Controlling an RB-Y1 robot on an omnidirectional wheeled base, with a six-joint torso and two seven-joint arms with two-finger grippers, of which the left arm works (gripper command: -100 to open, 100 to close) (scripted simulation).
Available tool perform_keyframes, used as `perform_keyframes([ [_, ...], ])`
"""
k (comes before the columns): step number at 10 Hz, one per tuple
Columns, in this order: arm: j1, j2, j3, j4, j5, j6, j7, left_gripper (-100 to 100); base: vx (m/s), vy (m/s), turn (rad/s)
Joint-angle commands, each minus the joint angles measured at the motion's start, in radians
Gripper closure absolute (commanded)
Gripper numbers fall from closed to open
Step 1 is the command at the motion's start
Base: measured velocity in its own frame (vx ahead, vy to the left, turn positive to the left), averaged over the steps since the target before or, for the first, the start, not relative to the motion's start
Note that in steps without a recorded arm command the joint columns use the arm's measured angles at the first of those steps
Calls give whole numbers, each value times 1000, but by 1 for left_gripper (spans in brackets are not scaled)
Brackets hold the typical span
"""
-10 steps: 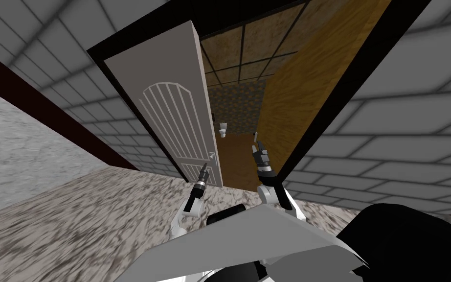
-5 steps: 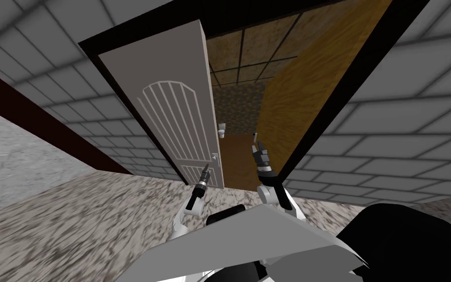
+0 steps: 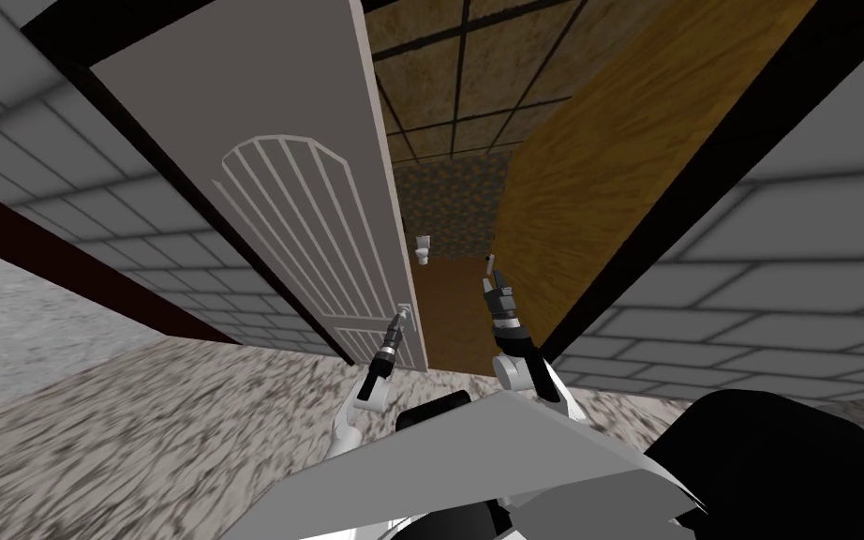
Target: Push the door open
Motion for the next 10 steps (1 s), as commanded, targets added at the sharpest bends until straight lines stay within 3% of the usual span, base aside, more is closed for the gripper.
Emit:
perform_keyframes([
  [1,-8,-8,8,19,0,-9,-3,-100,209,-39,-49],
  [3,-9,-9,8,20,0,-9,-4,-100,130,-14,-16],
  [4,-9,-9,8,20,0,-9,-4,100,-8,1,4],
  [9,-9,-9,8,20,0,-9,-4,100,-6,1,-4],
  [10,-17,-11,23,24,2,-7,-7,100,104,-51,26],
])
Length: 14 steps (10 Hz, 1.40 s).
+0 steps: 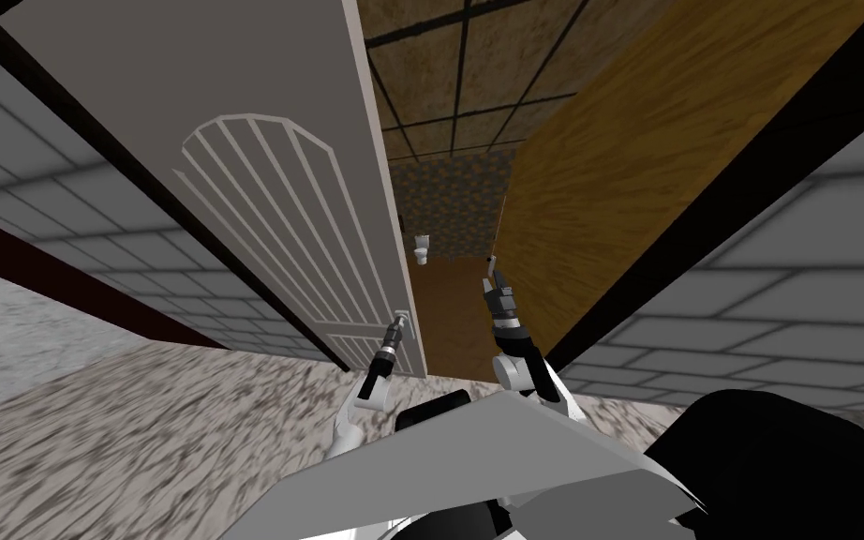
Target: Push the door open
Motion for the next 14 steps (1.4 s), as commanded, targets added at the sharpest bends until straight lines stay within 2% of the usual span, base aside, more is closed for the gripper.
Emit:
perform_keyframes([
  [1,-8,1,13,1,2,-2,-2,100,134,-84,43],
  [8,-31,-12,88,32,8,5,-24,100,157,-103,45],
  [14,-52,-24,154,60,14,11,-44,100,108,-101,53],
])
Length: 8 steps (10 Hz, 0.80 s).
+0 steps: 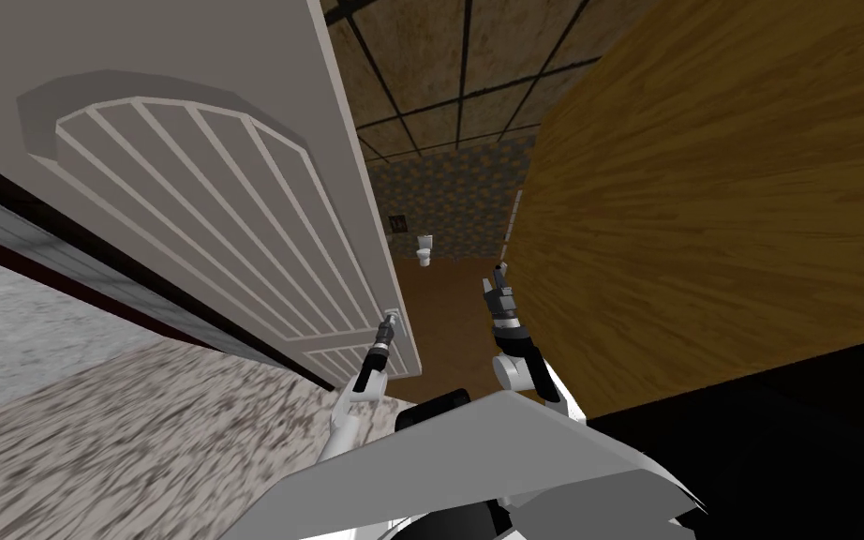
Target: Push the door open
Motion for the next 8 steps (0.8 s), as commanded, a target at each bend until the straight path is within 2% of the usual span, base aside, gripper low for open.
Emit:
perform_keyframes([
  [1,-13,8,30,9,4,-7,-3,100,93,-80,42],
  [8,-34,-6,98,37,10,-1,-23,100,92,-85,48],
])
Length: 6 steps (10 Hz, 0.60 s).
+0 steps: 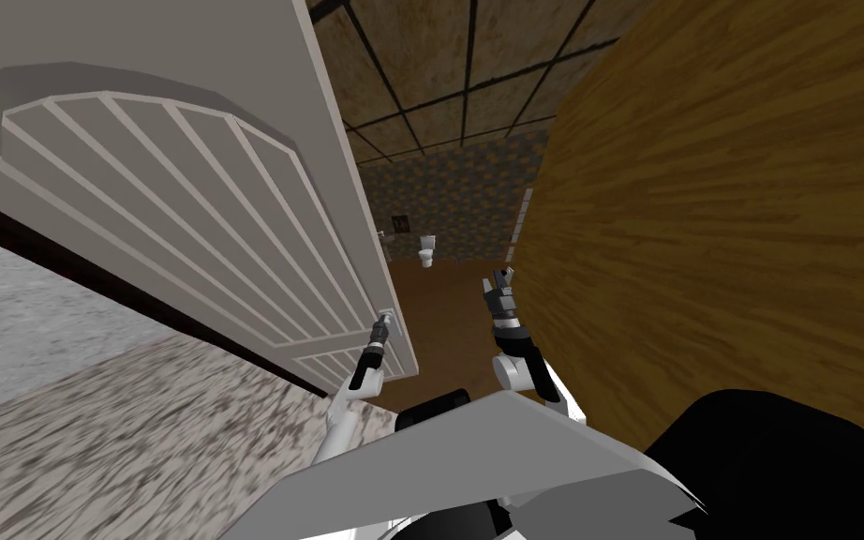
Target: Push the door open
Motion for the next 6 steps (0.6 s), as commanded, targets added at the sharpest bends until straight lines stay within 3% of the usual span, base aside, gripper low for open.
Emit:
perform_keyframes([
  [1,-11,0,28,6,2,-5,-8,100,79,-95,44],
  [6,-31,-14,93,33,7,0,-27,100,138,-121,73],
])
